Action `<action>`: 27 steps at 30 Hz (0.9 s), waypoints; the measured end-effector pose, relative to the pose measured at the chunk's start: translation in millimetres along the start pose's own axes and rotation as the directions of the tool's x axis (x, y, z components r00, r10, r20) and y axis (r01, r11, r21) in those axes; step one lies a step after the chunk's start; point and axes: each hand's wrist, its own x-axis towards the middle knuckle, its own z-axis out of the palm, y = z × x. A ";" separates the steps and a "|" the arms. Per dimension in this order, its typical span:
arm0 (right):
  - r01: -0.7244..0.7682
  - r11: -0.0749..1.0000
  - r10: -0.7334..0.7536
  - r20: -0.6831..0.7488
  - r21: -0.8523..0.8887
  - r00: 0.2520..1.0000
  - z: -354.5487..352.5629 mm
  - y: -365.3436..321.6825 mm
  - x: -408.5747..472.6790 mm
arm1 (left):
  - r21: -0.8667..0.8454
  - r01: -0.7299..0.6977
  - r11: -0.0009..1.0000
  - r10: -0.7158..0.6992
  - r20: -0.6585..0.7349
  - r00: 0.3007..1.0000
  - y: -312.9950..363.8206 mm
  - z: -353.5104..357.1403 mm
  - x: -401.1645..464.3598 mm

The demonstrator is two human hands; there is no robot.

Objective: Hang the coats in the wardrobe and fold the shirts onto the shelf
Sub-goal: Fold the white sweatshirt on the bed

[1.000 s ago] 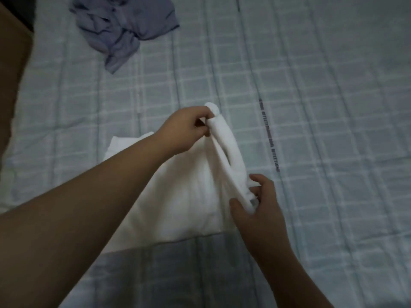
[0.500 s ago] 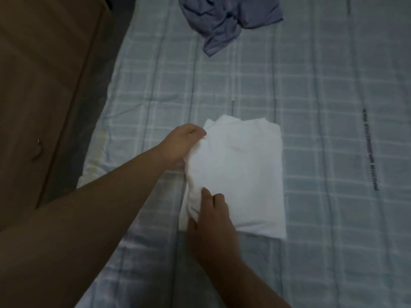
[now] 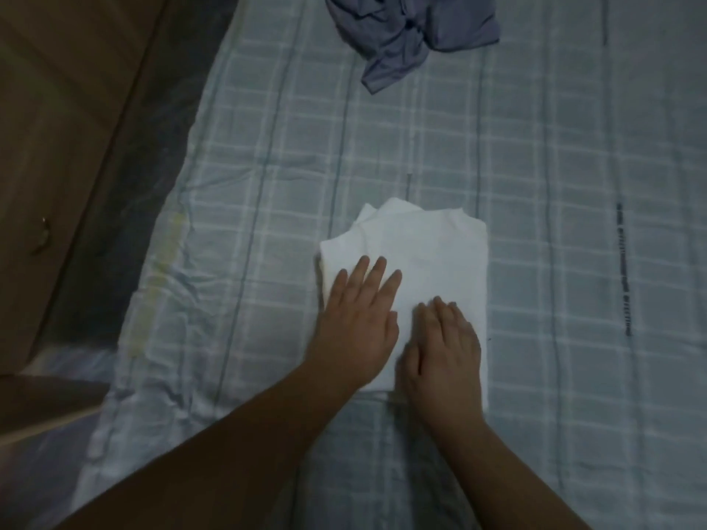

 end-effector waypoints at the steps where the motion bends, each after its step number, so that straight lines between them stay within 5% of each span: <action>1: 0.006 0.998 -0.004 0.037 -0.058 0.999 4.2 7.0 -0.7 | 0.046 0.021 0.999 -0.022 0.017 1.000 -0.5 8.2 -6.8; 6: 0.024 0.979 0.017 0.201 -0.201 0.979 16.9 30.3 -17.7 | 0.119 0.058 0.991 -0.063 0.040 0.997 -24.0 38.5 -28.4; 10: 0.068 0.982 -0.033 0.199 -0.174 0.979 21.2 43.7 -20.8 | 0.080 0.046 0.996 -0.050 0.050 0.997 -28.0 39.2 -25.0; 14: 0.038 0.994 -0.036 -0.018 0.104 0.999 7.0 50.5 -7.4 | -0.056 0.131 0.990 -0.134 -0.048 0.990 -26.0 36.2 -23.6; 17: -0.175 0.883 0.249 -0.118 0.435 0.961 -4.1 66.1 14.0 | -0.415 0.382 0.826 -0.483 -0.172 0.858 -23.2 28.1 -20.2; 19: -0.472 0.671 0.494 0.129 0.572 0.860 -16.8 71.9 31.8 | -0.670 0.491 0.557 -0.686 -0.038 0.727 -20.3 18.2 -13.7; 21: -0.685 0.516 0.552 0.412 0.515 0.725 -27.6 78.1 47.1 | -0.711 0.606 0.357 -0.739 0.182 0.649 -23.1 10.1 -5.9; 27: -0.790 0.355 0.383 0.694 0.499 0.610 -36.0 96.8 80.8 | -0.693 0.678 0.244 -0.534 0.488 0.690 -51.2 -2.7 12.7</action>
